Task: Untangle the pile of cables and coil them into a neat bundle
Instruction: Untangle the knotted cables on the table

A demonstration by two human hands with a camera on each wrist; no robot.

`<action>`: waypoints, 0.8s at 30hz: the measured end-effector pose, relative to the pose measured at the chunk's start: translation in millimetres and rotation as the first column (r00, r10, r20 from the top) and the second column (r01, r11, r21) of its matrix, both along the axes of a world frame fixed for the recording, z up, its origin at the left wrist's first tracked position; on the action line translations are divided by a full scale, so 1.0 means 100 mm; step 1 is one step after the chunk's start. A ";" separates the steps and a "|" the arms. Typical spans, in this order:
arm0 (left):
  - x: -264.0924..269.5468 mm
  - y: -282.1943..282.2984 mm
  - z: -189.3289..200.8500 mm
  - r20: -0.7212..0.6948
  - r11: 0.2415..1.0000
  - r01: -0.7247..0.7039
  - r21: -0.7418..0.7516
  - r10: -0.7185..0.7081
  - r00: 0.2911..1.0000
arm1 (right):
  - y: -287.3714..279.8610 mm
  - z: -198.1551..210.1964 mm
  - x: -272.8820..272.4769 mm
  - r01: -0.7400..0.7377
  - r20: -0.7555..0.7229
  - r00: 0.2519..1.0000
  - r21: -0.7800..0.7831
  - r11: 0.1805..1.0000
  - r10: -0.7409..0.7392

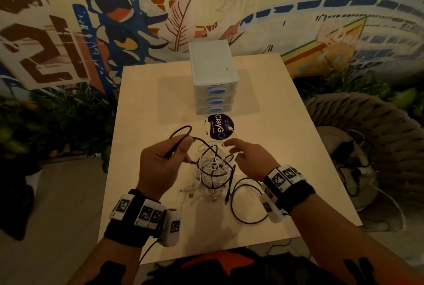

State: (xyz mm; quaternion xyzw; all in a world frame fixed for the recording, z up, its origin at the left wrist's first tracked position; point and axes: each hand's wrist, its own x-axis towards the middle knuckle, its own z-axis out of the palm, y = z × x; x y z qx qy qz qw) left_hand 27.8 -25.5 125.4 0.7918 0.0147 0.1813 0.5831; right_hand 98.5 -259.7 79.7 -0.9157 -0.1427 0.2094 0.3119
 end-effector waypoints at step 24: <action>-0.16 0.09 0.07 -0.129 0.957 0.190 -0.220 -0.222 0.967 | 0.13 -0.02 -0.01 0.224 -0.193 0.960 0.097 0.970 -0.202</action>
